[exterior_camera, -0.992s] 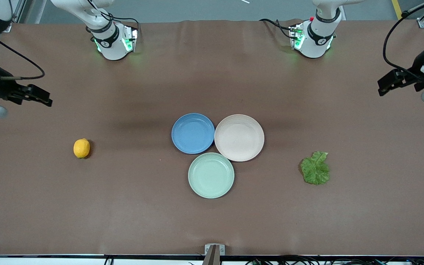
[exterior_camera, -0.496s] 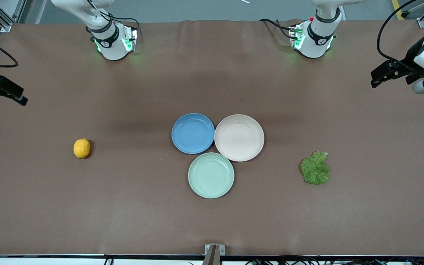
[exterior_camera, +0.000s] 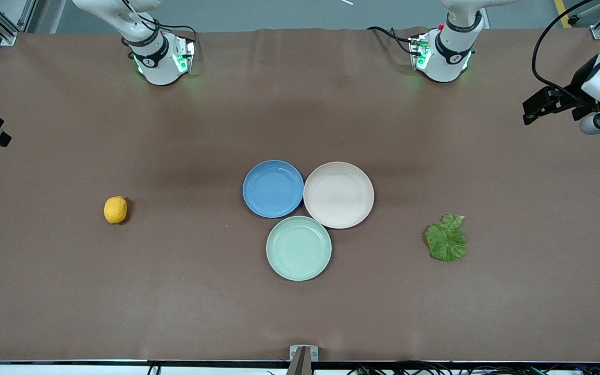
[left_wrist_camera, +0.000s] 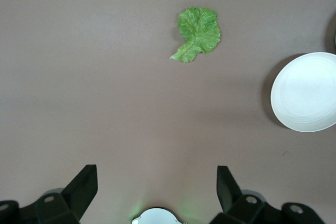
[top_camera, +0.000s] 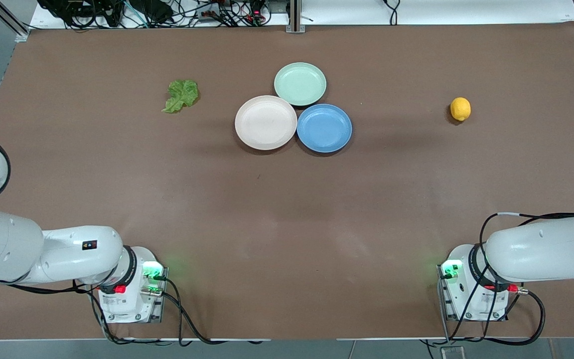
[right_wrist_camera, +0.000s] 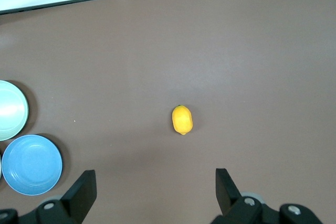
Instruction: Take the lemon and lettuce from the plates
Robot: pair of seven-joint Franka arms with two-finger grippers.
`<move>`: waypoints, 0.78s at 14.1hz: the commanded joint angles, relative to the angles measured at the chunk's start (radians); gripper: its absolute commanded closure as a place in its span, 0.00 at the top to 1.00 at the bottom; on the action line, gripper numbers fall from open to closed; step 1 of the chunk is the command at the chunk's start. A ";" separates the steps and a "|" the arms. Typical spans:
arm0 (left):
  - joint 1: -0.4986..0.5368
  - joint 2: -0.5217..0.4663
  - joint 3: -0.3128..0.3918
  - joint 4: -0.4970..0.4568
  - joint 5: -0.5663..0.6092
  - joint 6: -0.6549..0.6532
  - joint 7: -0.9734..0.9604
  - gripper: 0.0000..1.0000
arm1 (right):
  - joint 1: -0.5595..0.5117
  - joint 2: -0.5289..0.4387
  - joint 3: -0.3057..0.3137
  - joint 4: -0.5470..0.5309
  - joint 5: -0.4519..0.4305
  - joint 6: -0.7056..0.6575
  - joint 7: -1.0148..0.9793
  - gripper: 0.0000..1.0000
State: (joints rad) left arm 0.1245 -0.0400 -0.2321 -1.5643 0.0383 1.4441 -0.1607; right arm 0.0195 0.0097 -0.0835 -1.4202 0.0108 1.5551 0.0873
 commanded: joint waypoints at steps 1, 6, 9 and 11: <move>0.012 -0.050 0.005 -0.049 -0.020 0.015 0.026 1.00 | -0.007 0.016 0.008 0.027 -0.005 -0.013 0.000 1.00; 0.012 -0.081 0.010 -0.096 -0.024 0.045 0.027 1.00 | -0.009 0.016 0.008 0.027 -0.008 -0.013 0.000 1.00; 0.012 -0.072 0.011 -0.076 -0.034 0.045 0.035 1.00 | -0.007 0.016 0.008 0.027 -0.008 -0.013 0.000 1.00; 0.012 -0.069 0.013 -0.063 -0.034 0.045 0.035 1.00 | -0.007 0.016 0.008 0.027 -0.006 -0.013 0.002 1.00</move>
State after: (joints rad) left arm 0.1304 -0.0919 -0.2263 -1.6275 0.0306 1.4806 -0.1573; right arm 0.0196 0.0115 -0.0829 -1.4195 0.0108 1.5551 0.0873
